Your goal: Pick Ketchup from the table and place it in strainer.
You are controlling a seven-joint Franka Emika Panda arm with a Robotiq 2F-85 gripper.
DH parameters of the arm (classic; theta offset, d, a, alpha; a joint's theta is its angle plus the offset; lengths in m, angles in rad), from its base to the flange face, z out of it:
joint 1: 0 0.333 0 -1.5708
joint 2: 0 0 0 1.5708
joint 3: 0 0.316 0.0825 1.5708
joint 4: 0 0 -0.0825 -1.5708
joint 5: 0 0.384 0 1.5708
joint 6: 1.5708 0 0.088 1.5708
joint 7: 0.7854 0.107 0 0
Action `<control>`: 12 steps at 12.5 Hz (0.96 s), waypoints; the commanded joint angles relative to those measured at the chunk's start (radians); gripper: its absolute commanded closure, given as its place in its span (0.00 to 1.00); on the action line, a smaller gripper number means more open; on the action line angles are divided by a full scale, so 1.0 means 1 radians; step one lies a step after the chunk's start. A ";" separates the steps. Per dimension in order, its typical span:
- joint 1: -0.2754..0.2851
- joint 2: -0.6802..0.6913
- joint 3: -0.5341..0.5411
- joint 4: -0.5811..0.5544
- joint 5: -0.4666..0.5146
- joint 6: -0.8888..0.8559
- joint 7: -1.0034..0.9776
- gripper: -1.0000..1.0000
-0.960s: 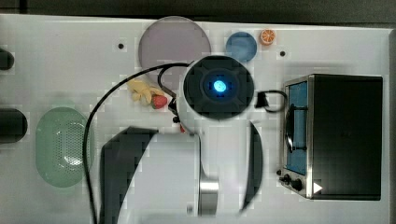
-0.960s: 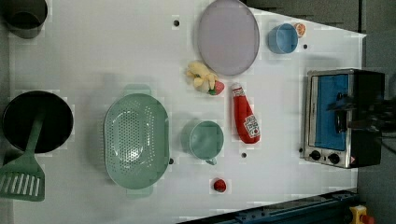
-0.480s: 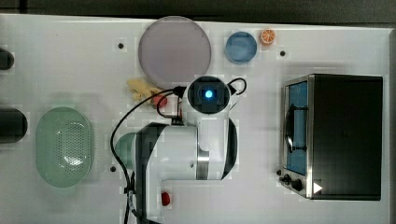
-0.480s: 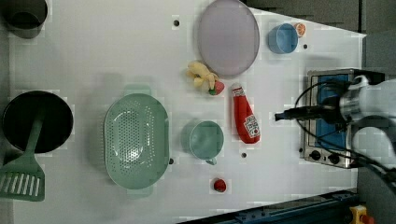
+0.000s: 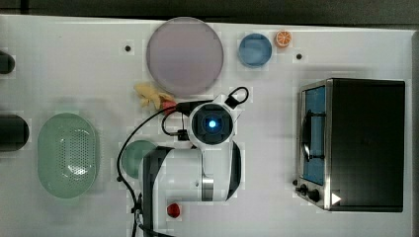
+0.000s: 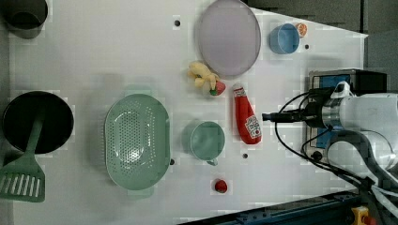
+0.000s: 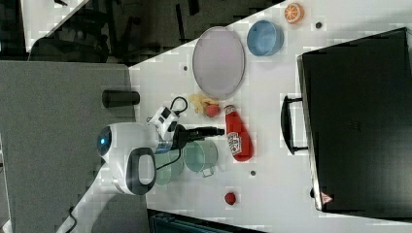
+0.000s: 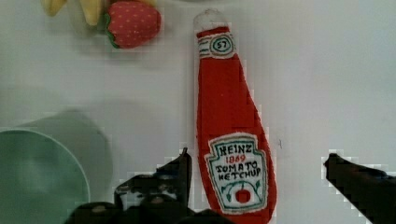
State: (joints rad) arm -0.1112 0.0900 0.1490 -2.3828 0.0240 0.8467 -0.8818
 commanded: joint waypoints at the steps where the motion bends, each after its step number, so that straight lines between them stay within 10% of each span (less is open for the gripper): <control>1: -0.001 0.086 0.002 -0.010 -0.005 0.054 -0.058 0.00; 9: -0.001 0.274 -0.011 -0.002 -0.013 0.224 -0.055 0.00; 12: -0.001 0.274 -0.013 -0.002 -0.013 0.224 -0.054 0.29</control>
State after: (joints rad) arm -0.1056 0.4146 0.1343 -2.4121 0.0073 1.0586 -0.8999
